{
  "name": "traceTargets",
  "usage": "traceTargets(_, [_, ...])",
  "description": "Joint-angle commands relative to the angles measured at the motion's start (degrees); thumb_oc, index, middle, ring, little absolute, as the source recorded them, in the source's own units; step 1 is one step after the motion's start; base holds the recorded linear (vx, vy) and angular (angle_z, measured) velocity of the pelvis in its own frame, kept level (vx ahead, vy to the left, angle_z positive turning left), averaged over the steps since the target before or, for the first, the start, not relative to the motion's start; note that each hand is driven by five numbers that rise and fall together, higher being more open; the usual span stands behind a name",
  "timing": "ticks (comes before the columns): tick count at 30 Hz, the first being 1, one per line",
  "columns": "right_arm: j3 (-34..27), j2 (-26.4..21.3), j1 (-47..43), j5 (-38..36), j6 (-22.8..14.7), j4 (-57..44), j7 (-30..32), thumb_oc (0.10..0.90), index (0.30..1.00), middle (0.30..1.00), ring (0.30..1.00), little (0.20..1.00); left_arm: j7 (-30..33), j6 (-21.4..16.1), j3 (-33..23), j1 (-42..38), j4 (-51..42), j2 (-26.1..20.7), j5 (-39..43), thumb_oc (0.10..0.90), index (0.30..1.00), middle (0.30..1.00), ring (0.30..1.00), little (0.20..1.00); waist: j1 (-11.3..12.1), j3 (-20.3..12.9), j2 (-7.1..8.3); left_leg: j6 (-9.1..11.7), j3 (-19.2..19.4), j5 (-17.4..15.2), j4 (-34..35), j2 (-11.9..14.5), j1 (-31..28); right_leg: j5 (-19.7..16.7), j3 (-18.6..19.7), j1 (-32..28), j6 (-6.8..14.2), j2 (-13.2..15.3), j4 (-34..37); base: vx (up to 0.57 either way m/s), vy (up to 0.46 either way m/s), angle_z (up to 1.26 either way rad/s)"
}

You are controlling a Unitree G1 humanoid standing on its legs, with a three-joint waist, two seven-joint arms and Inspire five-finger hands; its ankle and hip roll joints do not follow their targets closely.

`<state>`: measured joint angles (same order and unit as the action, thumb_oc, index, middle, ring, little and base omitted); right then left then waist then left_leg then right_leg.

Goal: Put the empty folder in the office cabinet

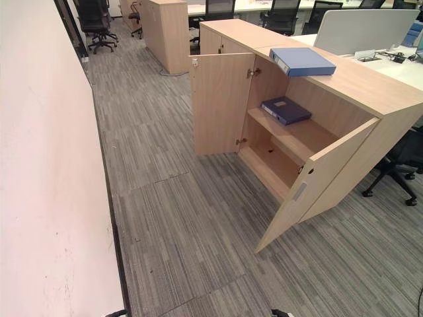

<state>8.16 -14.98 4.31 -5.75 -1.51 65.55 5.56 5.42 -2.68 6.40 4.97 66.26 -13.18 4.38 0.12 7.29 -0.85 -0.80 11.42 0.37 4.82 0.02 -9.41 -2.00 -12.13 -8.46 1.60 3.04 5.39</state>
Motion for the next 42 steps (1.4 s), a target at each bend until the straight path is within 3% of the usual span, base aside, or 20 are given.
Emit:
traceTargets(1, [0.2,-1.7,-3.5,-1.0,-1.2,2.7,1.0,0.800,0.900,0.900,0.900,0.900,0.3,-2.4,-1.1,-4.7,0.9,-1.5,3.2,0.800,0.900,0.900,0.900,0.900,0.3,-1.1,0.43,6.9,0.4,-0.7,0.2,6.9,-0.5,4.3,-0.1,-2.4,6.7,4.8,-0.4,0.00,0.000,0.00])
traceTargets(20, [0.9,-1.2,-3.3,-0.4,-1.1,4.2,0.9,0.800,0.900,0.900,0.900,0.900,0.0,-2.6,-0.4,-4.8,2.1,-0.8,2.8,0.800,0.900,0.900,0.900,0.900,0.2,-1.3,0.17,7.0,0.0,-0.9,0.2,6.8,-0.8,4.6,-0.2,-2.8,6.5,4.8,-0.4,0.00,0.000,0.00])
traceTargets(42, [1.9,-3.2,-3.6,1.3,-0.7,2.7,0.7,0.800,0.900,0.900,0.900,0.900,0.2,-2.1,-1.0,-5.5,2.3,-1.4,4.0,0.800,0.900,0.900,0.900,0.900,0.4,0.0,0.17,8.8,-1.4,1.5,-0.5,10.0,1.4,5.8,0.8,-0.7,4.7,1.0,-0.4,0.00,-0.056,0.01])
